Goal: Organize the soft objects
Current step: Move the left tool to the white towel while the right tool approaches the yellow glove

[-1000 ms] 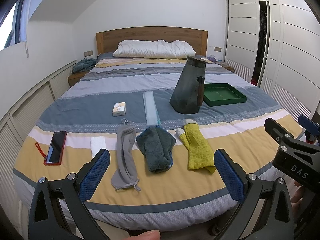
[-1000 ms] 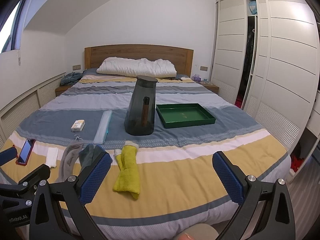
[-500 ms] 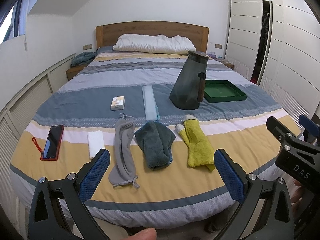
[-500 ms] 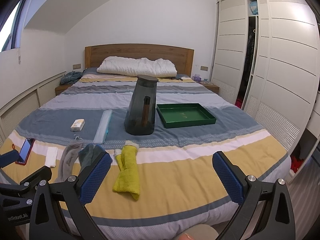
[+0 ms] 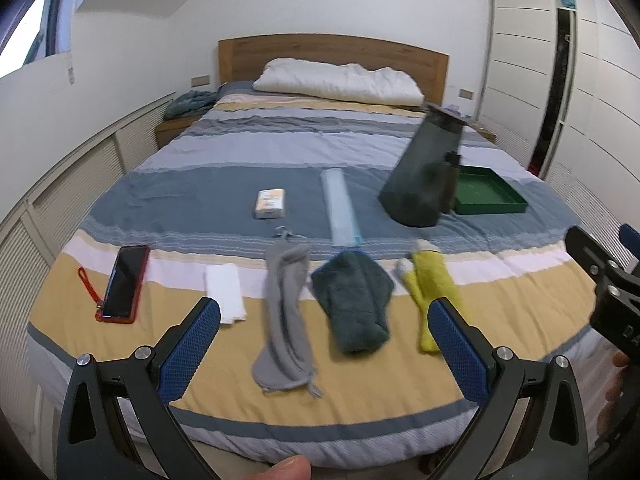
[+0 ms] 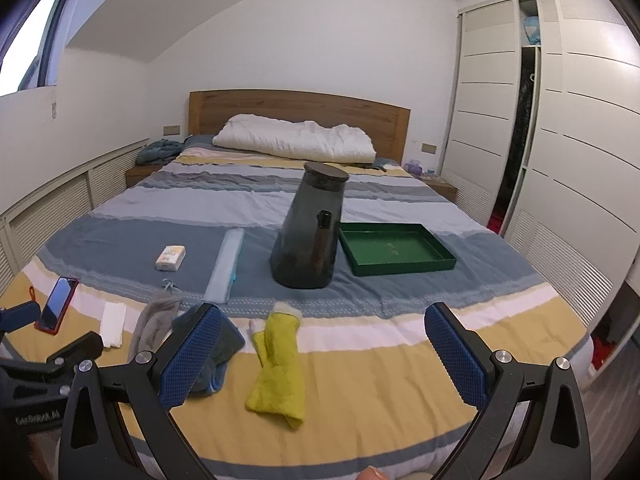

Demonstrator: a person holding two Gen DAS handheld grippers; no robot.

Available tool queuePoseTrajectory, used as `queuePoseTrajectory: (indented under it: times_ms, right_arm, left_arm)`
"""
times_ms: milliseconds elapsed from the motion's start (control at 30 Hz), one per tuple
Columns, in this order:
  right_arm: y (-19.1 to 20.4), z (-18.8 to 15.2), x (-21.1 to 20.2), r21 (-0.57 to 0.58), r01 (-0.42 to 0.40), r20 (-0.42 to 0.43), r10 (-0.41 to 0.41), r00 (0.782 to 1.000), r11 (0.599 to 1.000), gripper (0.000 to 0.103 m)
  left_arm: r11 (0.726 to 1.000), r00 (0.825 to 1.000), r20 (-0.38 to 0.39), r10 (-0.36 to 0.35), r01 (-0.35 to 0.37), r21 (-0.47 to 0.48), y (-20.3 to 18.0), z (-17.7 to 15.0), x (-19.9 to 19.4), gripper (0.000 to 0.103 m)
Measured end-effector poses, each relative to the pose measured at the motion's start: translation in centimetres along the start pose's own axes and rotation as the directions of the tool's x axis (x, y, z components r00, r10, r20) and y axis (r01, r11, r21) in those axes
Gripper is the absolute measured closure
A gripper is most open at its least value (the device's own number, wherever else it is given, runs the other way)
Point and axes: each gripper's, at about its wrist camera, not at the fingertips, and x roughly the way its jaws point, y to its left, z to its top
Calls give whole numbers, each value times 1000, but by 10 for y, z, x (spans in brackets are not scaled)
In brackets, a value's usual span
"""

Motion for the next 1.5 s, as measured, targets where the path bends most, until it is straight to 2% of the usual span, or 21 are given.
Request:
queuePoseTrajectory:
  times_ms: [200, 467, 633, 800, 1033, 1300, 1500]
  right_arm:
    - [14, 10, 26, -22, -23, -13, 23, 1000, 999, 0]
    - [26, 16, 66, -29, -45, -52, 44, 998, 999, 0]
    - [30, 14, 92, -34, -47, -94, 43, 995, 998, 0]
    - [33, 13, 105, -42, -62, -105, 57, 993, 997, 0]
    - [25, -6, 130, -38, -81, -147, 74, 986, 996, 0]
    - [29, -26, 158, -58, -83, -234, 67, 970, 995, 0]
    - [39, -30, 185, -67, -83, -282, 61, 958, 994, 0]
  left_arm:
    - [999, 999, -4, 43, -43, -10, 23, 11, 22, 1]
    - [996, 998, -46, 47, -50, -69, 52, 18, 56, 1]
    - [993, 994, -88, 66, -74, -90, 70, 16, 76, 1]
    - [988, 990, -96, 106, -116, -104, 95, 20, 86, 1]
    - [980, 978, -129, 163, -176, -92, 124, 10, 112, 1]
    - [982, 960, -241, 142, -167, -88, 137, -19, 155, 1]
    - [984, 948, -293, 126, -156, -82, 143, -26, 179, 1]
